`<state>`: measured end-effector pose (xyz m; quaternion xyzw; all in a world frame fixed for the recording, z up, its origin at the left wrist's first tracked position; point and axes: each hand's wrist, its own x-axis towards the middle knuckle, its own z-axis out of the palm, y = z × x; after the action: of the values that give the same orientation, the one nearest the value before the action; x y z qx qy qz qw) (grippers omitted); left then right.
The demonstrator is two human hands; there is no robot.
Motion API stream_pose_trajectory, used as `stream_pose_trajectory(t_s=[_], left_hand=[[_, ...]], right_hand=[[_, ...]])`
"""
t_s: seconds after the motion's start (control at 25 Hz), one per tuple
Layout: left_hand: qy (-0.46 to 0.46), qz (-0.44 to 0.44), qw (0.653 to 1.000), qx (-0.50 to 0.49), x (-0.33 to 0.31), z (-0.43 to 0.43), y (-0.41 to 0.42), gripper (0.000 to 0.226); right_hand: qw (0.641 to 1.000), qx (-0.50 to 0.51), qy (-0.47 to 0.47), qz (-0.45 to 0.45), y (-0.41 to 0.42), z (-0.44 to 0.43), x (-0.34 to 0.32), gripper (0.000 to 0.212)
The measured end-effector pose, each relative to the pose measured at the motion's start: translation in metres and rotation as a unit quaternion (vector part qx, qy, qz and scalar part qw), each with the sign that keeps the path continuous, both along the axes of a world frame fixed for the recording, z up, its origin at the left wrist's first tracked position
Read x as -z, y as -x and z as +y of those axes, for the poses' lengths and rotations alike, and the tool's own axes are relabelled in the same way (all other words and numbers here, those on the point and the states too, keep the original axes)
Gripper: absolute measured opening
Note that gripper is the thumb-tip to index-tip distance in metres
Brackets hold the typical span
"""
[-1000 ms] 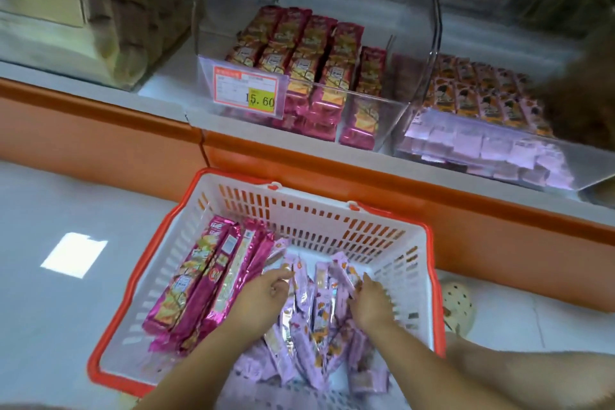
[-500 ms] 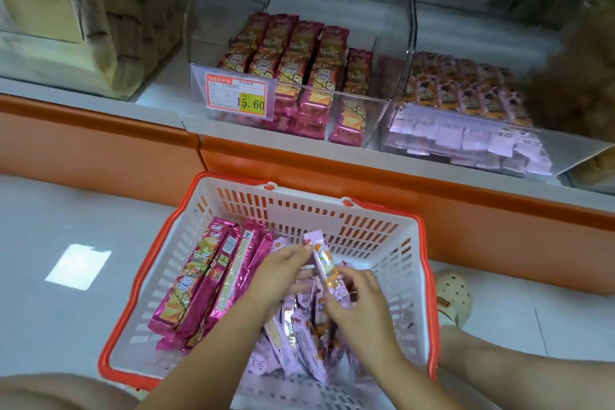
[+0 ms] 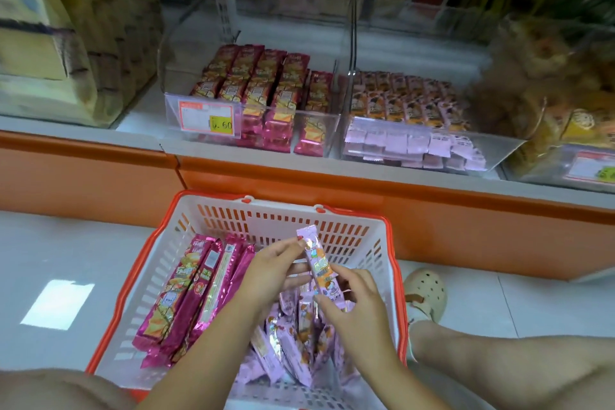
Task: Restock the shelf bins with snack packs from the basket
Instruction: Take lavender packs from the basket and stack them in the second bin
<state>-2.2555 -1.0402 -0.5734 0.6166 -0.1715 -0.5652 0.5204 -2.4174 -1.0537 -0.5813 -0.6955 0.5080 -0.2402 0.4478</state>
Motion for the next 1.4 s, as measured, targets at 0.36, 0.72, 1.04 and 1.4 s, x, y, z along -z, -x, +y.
stream_pose_trajectory(t_s=[0.36, 0.72, 1.04, 1.4], left_hand=[[0.304, -0.344, 0.887, -0.041, -0.159, -0.07, 0.005, 0.033], [0.18, -0.567, 0.804, 0.009, -0.177, -0.152, -0.029, 0.063], [0.138, -0.623, 0.769, 0.021, -0.177, -0.15, -0.026, 0.054], [0.211, -0.56, 0.801, 0.005, -0.172, -0.146, -0.031, 0.049]], right_hand=[[0.919, 0.294, 0.225, -0.136, 0.044, -0.101, -0.126, 0.042], [0.852, 0.398, 0.288, 0.18, 0.047, -0.203, -0.165, 0.036], [0.827, 0.38, 0.229, 0.345, 0.044, -0.224, -0.171, 0.038], [0.879, 0.344, 0.309, 0.114, 0.038, -0.18, -0.165, 0.037]])
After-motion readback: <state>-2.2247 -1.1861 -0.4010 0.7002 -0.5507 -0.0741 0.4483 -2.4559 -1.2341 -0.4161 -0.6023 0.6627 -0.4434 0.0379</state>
